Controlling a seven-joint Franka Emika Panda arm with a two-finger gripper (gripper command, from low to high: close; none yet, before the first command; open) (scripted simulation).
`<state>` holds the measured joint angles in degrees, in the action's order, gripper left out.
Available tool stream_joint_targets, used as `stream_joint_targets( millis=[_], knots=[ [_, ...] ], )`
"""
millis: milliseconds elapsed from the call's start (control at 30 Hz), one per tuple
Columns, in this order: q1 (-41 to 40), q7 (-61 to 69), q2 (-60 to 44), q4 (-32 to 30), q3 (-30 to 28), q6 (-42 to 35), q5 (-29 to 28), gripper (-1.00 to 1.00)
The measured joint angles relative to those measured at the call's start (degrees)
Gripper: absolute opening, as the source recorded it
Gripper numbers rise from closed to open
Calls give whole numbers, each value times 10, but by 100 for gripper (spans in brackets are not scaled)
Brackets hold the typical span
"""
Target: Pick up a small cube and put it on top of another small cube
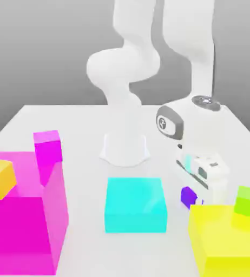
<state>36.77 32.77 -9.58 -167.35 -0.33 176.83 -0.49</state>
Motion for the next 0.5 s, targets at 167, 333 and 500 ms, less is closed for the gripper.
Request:
stream_joint_targets(
  millis=[167, 333, 500],
  knots=[
    [0, 3, 102, -19, 0, -83, 3, -100],
    [-76, -77, 128, 60, -41, -186, 2, -100],
    [-165, -179, 134, 163, -81, -294, -1, -100]
  ],
)
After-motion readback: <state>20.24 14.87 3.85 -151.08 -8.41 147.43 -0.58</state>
